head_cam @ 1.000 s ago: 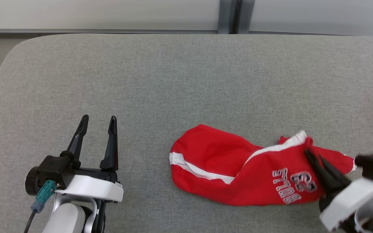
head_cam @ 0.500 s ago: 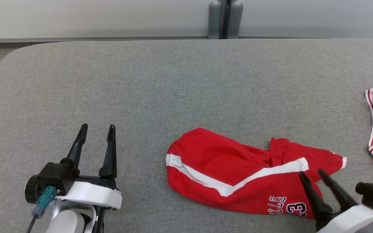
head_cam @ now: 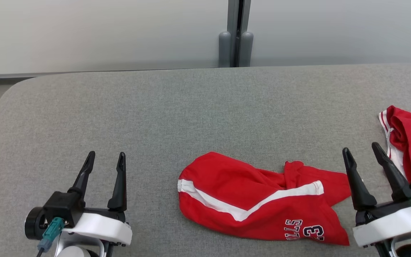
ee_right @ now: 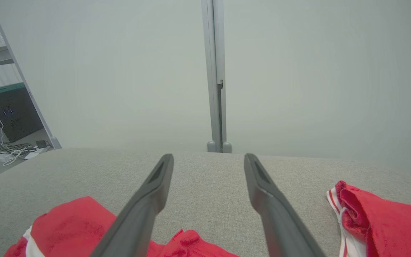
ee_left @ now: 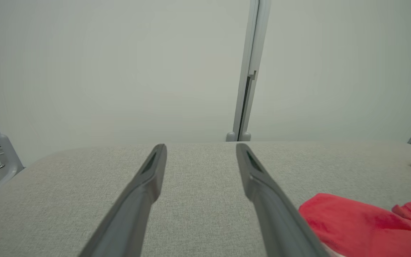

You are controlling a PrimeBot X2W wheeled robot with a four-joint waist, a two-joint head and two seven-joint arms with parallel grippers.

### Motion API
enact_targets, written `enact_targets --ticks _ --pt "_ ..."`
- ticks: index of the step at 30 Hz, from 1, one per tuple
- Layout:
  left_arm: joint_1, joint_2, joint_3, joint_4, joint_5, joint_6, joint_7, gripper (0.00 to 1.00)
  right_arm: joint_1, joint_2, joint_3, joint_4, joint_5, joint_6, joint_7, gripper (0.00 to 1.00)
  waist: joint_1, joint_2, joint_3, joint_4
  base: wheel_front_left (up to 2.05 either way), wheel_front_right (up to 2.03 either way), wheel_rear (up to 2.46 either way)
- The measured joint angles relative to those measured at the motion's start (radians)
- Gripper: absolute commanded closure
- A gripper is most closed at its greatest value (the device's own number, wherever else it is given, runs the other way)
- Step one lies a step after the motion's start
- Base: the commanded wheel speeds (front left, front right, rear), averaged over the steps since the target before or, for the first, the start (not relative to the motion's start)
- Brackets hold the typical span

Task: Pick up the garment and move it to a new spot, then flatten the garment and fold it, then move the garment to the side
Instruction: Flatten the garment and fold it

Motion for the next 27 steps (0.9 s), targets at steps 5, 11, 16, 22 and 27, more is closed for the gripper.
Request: enact_targets --ticks 5,11,16,22,27 --pt "0.034 0.009 -0.011 -0.008 0.006 0.006 0.019 0.00 0.060 0.027 -0.018 -0.007 -0.023 0.000 0.029 0.00 0.0000 0.0000 -0.036 -0.011 0.00 0.00 0.00" --pt "0.076 0.019 -0.019 -0.016 0.005 0.018 0.037 0.00 0.101 0.040 -0.030 -0.007 -0.027 0.000 0.039 0.00 -0.0001 0.0000 -0.064 -0.027 0.00 0.00 0.00" --pt "0.091 0.025 -0.022 -0.030 0.000 0.022 0.048 0.00 0.105 0.042 -0.034 -0.016 -0.027 0.000 0.048 0.00 0.0000 0.0000 -0.066 -0.027 0.00 0.00 0.00" --pt "0.089 0.028 -0.025 -0.034 -0.002 0.026 0.052 0.00 0.105 0.043 -0.034 -0.022 -0.025 0.000 0.053 0.00 0.0000 0.0000 -0.058 -0.020 0.00 0.00 0.00" --pt "0.052 0.026 -0.062 -0.028 -0.002 -0.002 0.076 0.00 0.104 0.050 -0.033 -0.022 -0.021 0.000 0.060 0.00 0.0000 0.0000 -0.050 -0.021 0.00 0.00 0.00"
